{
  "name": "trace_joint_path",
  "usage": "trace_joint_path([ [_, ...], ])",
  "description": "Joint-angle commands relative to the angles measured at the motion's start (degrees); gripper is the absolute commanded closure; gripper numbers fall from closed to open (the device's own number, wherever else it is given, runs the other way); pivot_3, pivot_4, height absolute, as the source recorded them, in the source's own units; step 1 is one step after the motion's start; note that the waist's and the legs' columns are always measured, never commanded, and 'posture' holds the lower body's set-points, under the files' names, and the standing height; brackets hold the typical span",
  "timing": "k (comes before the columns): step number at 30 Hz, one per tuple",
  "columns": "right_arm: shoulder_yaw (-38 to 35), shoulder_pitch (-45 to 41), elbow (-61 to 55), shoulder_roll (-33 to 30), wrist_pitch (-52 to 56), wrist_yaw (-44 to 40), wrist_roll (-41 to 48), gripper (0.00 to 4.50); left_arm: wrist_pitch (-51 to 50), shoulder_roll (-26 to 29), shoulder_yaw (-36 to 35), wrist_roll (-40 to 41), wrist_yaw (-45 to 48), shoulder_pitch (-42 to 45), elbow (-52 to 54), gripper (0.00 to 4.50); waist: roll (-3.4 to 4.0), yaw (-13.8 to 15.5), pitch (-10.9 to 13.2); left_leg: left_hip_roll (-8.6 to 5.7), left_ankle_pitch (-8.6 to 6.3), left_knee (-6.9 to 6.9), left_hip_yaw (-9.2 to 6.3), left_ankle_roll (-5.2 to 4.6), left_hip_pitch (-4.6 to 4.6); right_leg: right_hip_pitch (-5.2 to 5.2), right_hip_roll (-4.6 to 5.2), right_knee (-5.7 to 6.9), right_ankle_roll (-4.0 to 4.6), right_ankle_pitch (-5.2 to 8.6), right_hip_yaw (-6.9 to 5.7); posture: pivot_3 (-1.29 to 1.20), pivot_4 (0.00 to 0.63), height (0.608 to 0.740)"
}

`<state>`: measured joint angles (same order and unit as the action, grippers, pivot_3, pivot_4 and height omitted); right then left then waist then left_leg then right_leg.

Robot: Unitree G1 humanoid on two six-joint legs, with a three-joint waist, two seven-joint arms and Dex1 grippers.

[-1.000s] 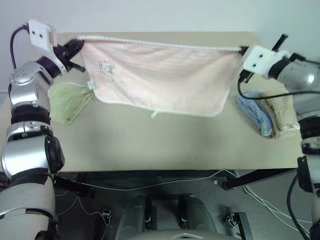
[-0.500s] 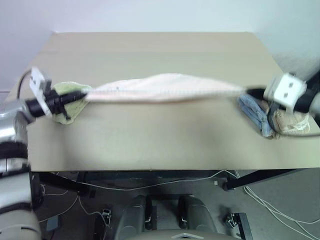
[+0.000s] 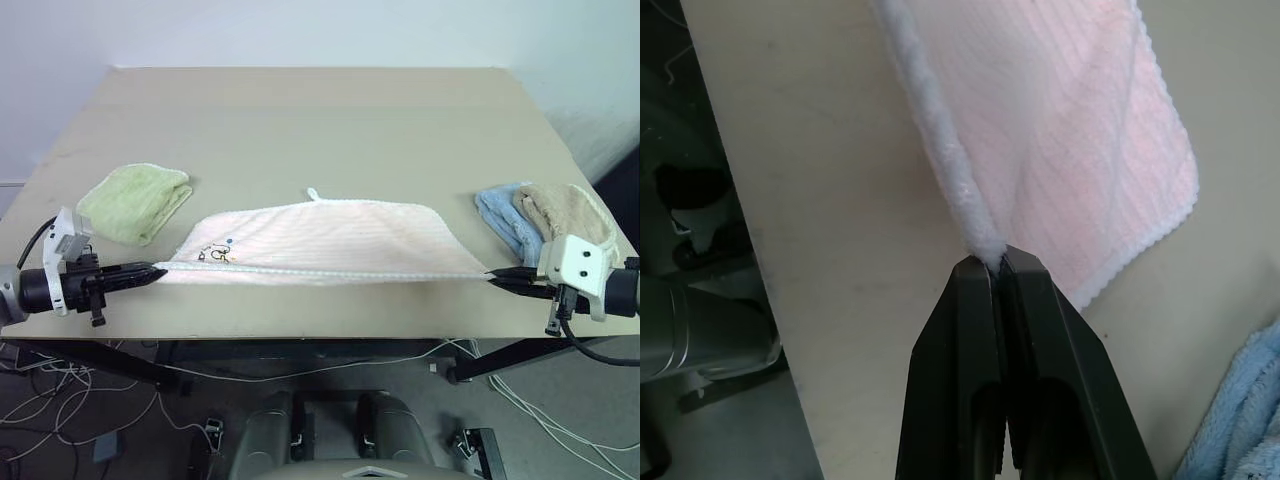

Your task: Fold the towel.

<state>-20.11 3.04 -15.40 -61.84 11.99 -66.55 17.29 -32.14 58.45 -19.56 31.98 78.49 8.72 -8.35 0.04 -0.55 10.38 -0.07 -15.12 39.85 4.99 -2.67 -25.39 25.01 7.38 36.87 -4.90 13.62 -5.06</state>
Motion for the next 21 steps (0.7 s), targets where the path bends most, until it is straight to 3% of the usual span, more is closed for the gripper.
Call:
trace_joint_path([
  [1, 3.3, -6.6, 3.6, -0.1, -2.3, 3.8, -4.0, 4.45, 3.5, -1.9, 0.4, -2.7, -6.1, 5.0, -1.8, 4.5, 0.01, 0.0, 0.0, -0.01, 0.0, -0.01, 0.0, 0.0, 0.0, 0.01, 0.01, 0.0, 0.01, 0.0, 0.0, 0.0, 0.15, 0.701],
  [12, 21.9, -34.8, 30.4, 9.8, -11.3, 13.9, -19.6, 4.45, 15.6, -11.8, 9.0, -14.2, -19.0, 25.0, -23.1, 4.5, -0.03, -0.1, 0.0, -0.15, 0.29, 0.04, 0.22, 0.08, -0.19, 0.02, 0.02, 0.23, -0.27, -0.16, -0.04, 0.0, 0.15, 0.701],
  [21, 27.6, -48.6, 51.9, 16.9, -20.7, 20.4, -26.8, 4.45, 26.1, -16.1, 13.7, -22.5, -24.3, 34.1, -37.4, 4.5, -0.05, -0.3, 0.0, -0.16, 0.31, 0.08, 0.28, 0.03, -0.19, -0.03, -0.2, 0.28, -0.32, -0.15, -0.06, 0.0, 0.15, 0.701],
])
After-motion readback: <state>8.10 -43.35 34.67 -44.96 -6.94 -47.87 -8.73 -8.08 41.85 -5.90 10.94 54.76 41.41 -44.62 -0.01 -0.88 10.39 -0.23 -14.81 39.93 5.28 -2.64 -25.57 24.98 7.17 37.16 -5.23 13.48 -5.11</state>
